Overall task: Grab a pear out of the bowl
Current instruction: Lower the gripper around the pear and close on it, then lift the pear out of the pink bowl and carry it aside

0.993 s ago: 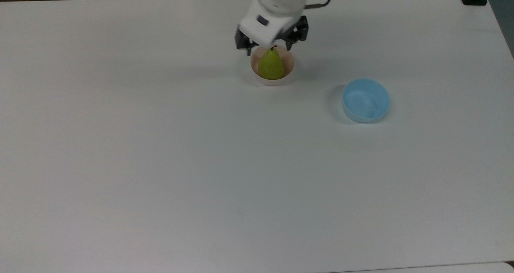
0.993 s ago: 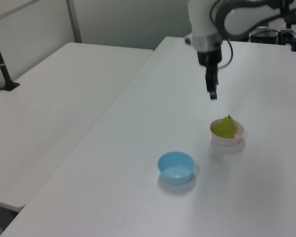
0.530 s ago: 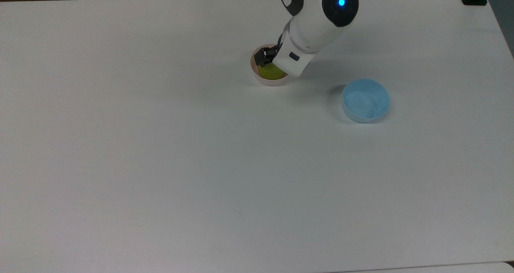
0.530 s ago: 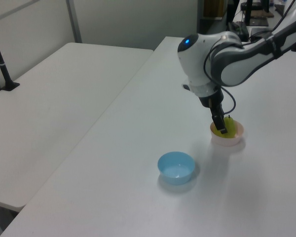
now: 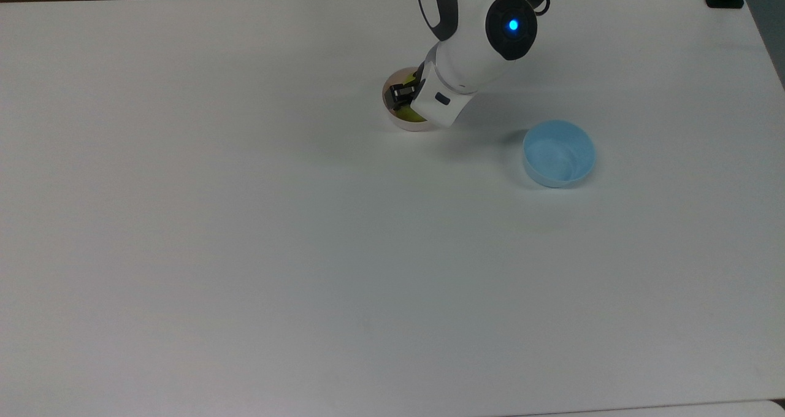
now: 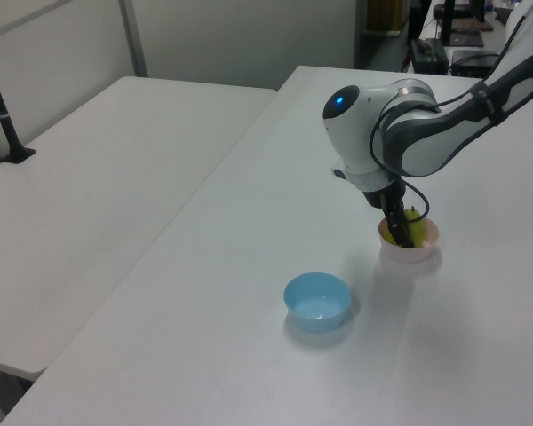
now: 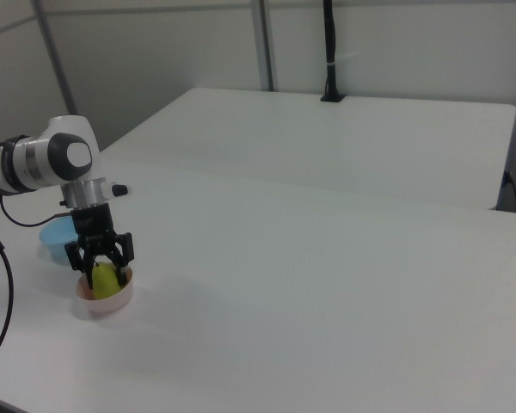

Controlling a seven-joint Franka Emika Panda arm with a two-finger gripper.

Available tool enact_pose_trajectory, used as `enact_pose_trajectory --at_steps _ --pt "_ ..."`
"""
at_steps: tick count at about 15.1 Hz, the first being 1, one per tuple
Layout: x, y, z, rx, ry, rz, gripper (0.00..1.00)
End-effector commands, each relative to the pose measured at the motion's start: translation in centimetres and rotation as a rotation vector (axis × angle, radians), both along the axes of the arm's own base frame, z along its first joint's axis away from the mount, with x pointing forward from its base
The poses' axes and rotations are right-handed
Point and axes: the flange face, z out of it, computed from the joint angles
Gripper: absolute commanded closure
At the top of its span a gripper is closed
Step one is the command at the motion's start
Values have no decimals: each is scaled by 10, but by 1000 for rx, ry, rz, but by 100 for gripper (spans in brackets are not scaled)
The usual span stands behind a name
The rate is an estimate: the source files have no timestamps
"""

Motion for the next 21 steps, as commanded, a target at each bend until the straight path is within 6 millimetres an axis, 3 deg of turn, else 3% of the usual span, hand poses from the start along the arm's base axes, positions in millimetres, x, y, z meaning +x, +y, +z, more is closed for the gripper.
enact_pose_trajectory --at_steps 1,2,6,9,11,13,16,17,21 --pt "-1 -6 47 33 -57 14 65" --pt "3 -10 71 47 -66 0 64" --pt "11 -30 124 80 -74 -21 62" --pt "22 -65 152 114 -91 -57 62" --pt "33 -94 161 118 -119 -105 62" --pt "42 -126 160 123 -120 -130 61" --pt "56 -171 141 115 -118 -163 61" --pt "64 -179 124 106 -126 -167 60" --pt "84 -180 61 47 -119 -148 60"
